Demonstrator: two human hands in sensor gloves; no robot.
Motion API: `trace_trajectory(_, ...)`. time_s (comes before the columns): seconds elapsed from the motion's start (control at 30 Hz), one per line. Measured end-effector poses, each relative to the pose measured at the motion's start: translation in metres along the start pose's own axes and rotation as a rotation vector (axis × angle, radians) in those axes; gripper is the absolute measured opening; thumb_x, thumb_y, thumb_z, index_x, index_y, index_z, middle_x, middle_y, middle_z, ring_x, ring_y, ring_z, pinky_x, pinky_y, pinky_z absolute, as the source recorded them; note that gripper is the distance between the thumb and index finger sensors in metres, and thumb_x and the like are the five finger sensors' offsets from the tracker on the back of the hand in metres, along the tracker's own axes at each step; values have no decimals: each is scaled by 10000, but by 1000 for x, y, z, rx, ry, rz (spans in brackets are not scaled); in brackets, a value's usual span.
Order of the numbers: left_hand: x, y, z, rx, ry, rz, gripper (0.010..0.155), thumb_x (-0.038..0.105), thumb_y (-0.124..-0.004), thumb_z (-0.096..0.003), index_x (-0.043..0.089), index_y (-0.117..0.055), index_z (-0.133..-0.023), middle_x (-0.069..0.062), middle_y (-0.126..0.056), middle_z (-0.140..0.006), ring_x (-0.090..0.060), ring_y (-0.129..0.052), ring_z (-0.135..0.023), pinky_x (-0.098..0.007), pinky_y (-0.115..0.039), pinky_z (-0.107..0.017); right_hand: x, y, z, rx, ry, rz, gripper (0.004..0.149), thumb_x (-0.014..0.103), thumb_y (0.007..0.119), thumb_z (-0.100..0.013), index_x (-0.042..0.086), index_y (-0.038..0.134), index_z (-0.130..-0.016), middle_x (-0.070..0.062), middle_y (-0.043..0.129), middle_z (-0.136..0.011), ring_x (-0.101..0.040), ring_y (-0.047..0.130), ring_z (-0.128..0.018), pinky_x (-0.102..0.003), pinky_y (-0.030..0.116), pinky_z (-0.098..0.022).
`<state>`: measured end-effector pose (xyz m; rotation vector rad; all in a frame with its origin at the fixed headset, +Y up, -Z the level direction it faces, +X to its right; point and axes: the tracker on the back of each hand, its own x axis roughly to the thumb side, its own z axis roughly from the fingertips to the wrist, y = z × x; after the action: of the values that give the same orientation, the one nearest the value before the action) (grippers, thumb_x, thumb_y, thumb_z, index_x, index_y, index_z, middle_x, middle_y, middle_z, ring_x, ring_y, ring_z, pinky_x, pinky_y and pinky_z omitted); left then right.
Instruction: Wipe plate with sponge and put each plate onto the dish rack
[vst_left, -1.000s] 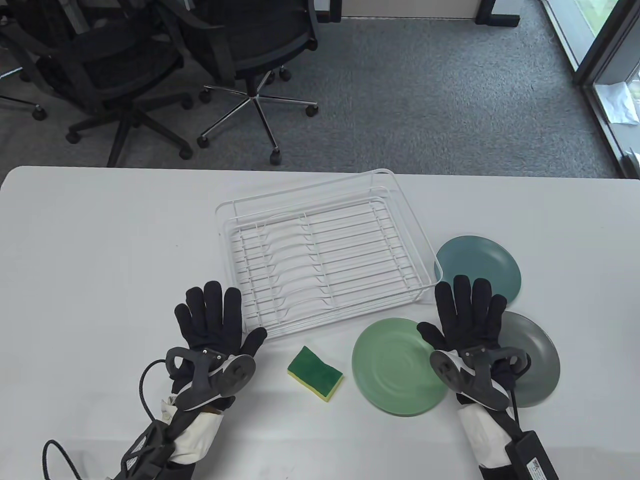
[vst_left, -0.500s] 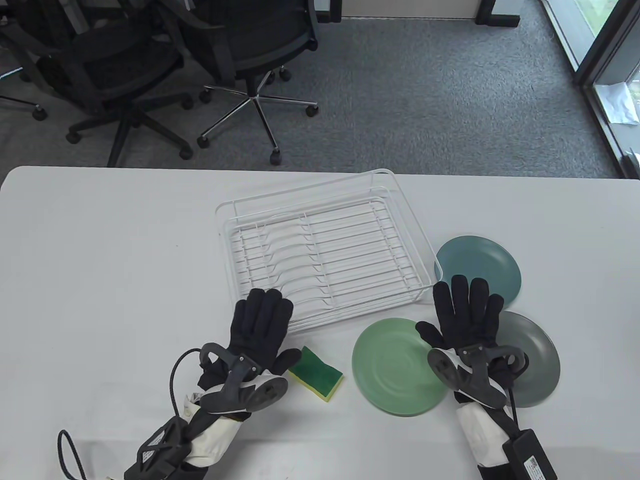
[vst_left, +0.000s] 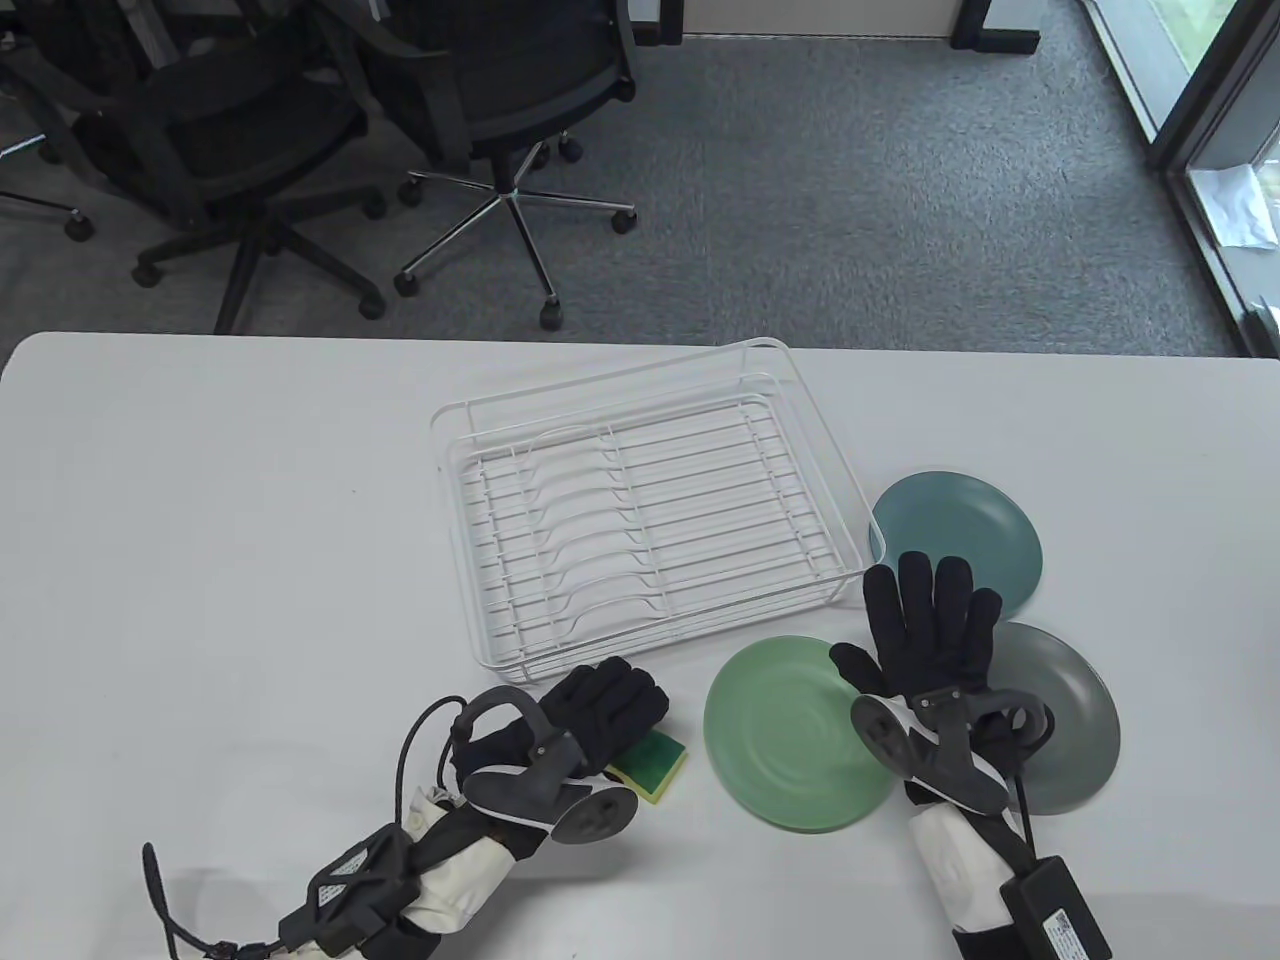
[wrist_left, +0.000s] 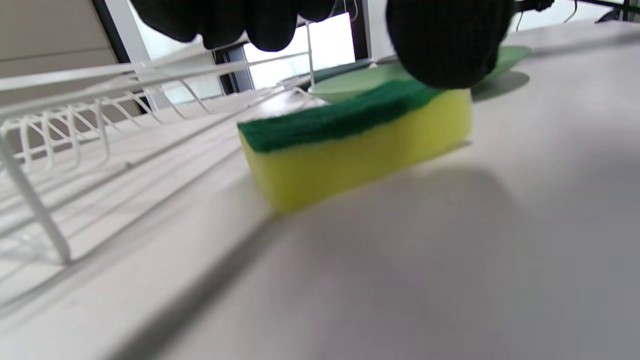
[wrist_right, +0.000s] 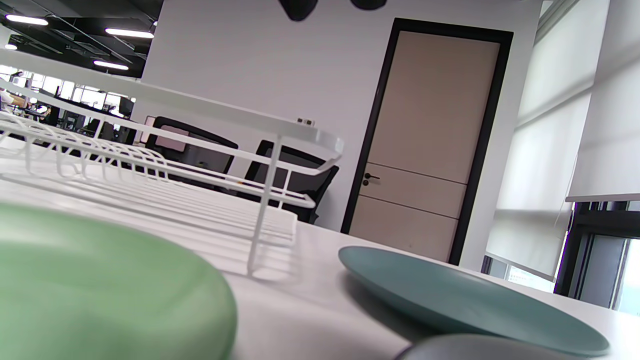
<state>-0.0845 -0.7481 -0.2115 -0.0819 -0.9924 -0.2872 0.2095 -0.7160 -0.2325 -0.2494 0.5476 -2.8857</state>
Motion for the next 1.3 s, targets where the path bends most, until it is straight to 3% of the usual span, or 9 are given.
trace_trajectory(0.23, -2, -14, -21, -138, -10, 15, 830, 438, -799, -488, 70, -472, -1155, -254, -589, -1168, -510, -615, -1046, -587, -600, -765, 0, 2, 0, 17, 4, -14, 741, 517, 452, -599, 78, 279, -1170, -289, 200, -1189, -533, 49, -988, -686, 165, -684)
trace_trajectory(0.5, 0, -10, -32, -111, -12, -13, 792, 432, -830, -449, 54, -609, -1109, -211, -766, -1059, -483, -749, -962, -583, -669, -730, -1, 3, 0, 35, 15, -40, 739, 509, 466, -602, 61, 308, -1167, -300, 249, -1186, -545, 107, -998, -685, 201, -692)
trace_trajectory(0.7, -5, 5, -23, 117, 21, 128, 796, 465, -813, -440, 50, -634, -1095, -197, -805, -1026, -462, -795, -929, -562, -705, -705, -2, 6, -2, 44, 25, -72, 703, 443, 577, -602, 15, 434, -1141, -341, 408, -1147, -589, 348, -981, -637, 464, -719)
trace_trajectory(0.9, -20, 37, 4, 399, 105, 265, 780, 483, -796, -450, 58, -650, -1089, -163, -835, -1004, -400, -847, -896, -510, -748, -681, 2, 15, -7, 137, 26, -168, 658, 357, 707, -562, -25, 577, -1082, -352, 639, -1041, -553, 714, -860, -525, 742, -628)
trace_trajectory(1.03, -35, 47, 23, 520, 182, 295, 778, 479, -790, -461, 48, -646, -1093, -172, -834, -1007, -415, -847, -894, -524, -743, -679, 5, 25, -11, 233, 34, -197, 676, 334, 736, -545, -61, 573, -1069, -361, 687, -992, -505, 823, -790, -463, 819, -577)
trace_trajectory(1.3, -63, 44, 55, 615, 330, 335, 779, 480, -785, -472, 39, -644, -1098, -186, -832, -1011, -430, -842, -897, -535, -736, -678, 8, 43, -13, 422, 47, -245, 727, 358, 748, -531, -79, 546, -1075, -370, 725, -947, -449, 884, -706, -429, 848, -512)
